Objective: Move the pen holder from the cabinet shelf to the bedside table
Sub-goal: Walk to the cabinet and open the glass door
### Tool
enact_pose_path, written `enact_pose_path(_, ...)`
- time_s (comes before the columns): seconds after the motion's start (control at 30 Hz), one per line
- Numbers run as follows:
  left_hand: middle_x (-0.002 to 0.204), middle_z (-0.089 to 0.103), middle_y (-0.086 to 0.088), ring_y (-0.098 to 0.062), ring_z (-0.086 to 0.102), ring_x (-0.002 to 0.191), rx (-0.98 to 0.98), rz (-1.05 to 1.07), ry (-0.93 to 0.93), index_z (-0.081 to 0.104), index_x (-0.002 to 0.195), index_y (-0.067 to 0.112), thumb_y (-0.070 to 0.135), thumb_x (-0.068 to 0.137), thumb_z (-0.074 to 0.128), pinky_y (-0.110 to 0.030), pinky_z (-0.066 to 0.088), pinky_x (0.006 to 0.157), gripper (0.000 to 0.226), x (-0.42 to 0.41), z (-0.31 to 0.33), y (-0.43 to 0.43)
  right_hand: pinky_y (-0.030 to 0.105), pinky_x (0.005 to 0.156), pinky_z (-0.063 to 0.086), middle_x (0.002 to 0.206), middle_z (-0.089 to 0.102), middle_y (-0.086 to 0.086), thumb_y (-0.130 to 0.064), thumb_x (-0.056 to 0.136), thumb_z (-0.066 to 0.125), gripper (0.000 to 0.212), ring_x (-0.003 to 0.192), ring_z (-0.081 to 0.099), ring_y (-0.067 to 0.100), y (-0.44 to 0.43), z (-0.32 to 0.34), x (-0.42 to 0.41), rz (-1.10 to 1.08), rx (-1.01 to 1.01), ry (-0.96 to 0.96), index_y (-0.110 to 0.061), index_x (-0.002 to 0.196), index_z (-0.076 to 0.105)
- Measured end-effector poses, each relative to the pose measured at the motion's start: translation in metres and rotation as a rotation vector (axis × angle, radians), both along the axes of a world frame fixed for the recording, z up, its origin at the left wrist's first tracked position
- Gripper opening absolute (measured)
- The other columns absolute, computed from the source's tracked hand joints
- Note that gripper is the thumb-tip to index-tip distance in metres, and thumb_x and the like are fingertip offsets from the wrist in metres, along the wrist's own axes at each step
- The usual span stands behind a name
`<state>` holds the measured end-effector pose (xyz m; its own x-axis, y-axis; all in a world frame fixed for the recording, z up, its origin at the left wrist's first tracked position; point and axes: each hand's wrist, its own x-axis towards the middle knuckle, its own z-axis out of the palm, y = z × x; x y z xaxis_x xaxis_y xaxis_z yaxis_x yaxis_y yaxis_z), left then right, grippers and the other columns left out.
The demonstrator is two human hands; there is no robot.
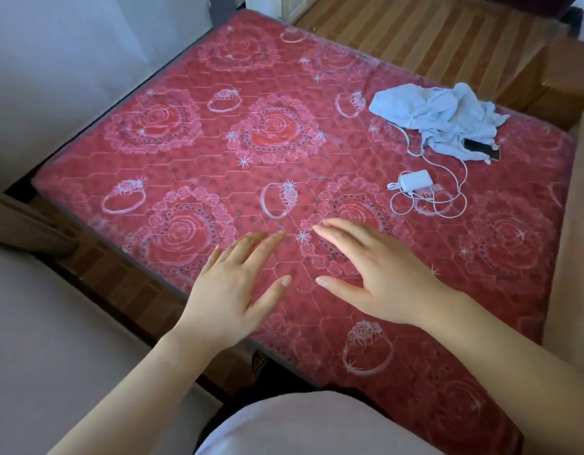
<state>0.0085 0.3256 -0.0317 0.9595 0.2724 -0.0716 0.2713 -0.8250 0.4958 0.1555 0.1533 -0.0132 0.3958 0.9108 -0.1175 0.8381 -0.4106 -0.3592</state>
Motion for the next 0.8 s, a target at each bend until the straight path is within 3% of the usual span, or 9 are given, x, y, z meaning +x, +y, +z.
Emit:
enact_pose_path(0.23,0.142,0.043,0.003,-0.018,0.037,0.132,0.122,0.135,0.024,0.026,0.142,0.036,0.061,0.089,0.027,-0.051,0.027,0.11,0.059,-0.02,0.003,0.0,0.031,0.108,0.026,0.152,0.023,-0.01,-0.062,0.088,0.034,0.067,0.138,0.022,0.007,0.027,-0.018,-0.002,0.11,0.073,0.11,-0.03,0.145,0.018)
enact_pose_path(0.47,0.143,0.04,0.006,-0.015,0.036,0.132,0.08,0.305,-0.036,0.025,0.142,0.035,0.059,0.089,0.028,-0.047,0.026,0.109,0.058,-0.039,0.008,0.009,0.031,0.107,0.028,0.152,0.022,-0.011,-0.06,0.088,0.038,0.066,0.137,0.025,0.007,0.061,-0.01,-0.008,0.171,0.154,0.139,-0.03,0.145,0.02)
enact_pose_path(0.8,0.141,0.042,0.005,-0.016,0.037,0.131,0.091,0.342,-0.081,0.024,0.142,0.034,0.059,0.089,0.028,-0.049,0.032,0.106,0.059,-0.041,0.004,0.084,0.028,0.104,0.029,0.152,0.021,-0.012,-0.059,0.088,0.039,0.067,0.134,0.029,0.007,0.141,-0.004,-0.01,0.209,0.146,0.106,-0.029,0.145,0.021)
